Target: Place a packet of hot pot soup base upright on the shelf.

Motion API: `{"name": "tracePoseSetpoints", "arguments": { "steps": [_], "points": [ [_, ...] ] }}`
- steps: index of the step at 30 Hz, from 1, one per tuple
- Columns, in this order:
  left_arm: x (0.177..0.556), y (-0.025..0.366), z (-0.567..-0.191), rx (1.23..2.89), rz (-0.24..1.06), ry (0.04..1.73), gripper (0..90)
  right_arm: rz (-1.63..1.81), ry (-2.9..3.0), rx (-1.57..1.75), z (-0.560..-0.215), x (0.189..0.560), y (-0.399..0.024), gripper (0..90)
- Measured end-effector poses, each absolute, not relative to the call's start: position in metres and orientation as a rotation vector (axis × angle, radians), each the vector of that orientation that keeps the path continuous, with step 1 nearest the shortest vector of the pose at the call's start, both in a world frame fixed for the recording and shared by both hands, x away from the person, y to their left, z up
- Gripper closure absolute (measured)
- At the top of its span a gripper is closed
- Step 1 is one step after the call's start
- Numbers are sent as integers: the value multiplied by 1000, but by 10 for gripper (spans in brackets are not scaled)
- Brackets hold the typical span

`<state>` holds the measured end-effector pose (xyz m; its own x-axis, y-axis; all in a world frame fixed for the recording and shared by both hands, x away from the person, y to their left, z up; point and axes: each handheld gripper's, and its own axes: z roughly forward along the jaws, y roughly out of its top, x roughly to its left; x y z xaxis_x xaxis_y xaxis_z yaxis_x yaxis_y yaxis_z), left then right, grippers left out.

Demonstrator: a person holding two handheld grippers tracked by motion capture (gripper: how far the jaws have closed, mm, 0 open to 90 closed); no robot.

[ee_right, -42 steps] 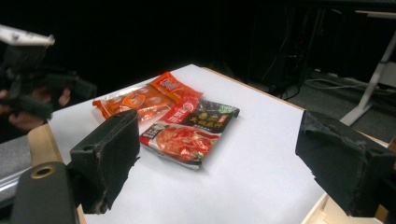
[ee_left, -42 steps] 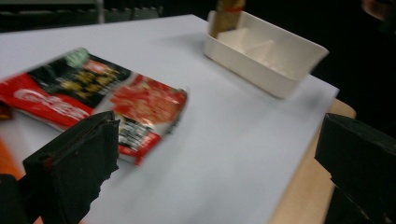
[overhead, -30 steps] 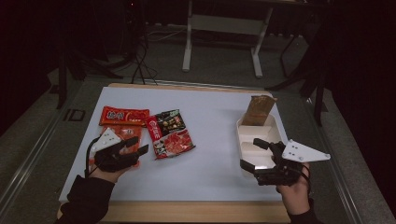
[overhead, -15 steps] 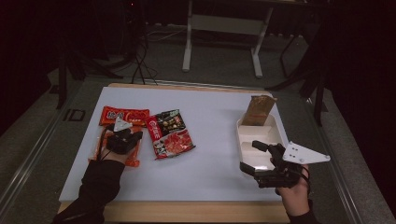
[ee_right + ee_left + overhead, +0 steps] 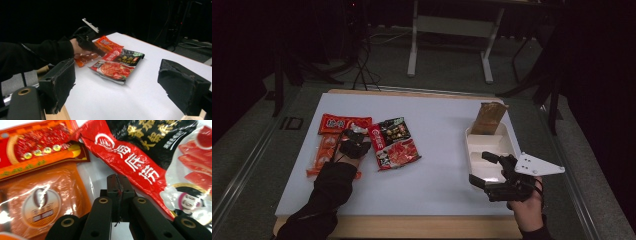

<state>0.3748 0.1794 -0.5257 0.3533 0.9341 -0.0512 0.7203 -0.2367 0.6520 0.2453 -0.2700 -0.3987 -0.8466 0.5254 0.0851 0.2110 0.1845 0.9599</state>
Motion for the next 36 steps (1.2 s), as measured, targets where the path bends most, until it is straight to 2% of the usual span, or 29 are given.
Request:
{"name": "tracePoseSetpoints", "arguments": {
  "steps": [16,26,36],
  "points": [
    [385,154,-530,2156,525,1410,898,1715,2205,709,-400,244,-270,145],
    [388,131,-529,2194,432,1321,899,1724,2208,714,-400,245,-270,145],
    [391,111,-529,2204,411,1277,899,1718,2219,712,-402,244,-268,145]
  ]
}}
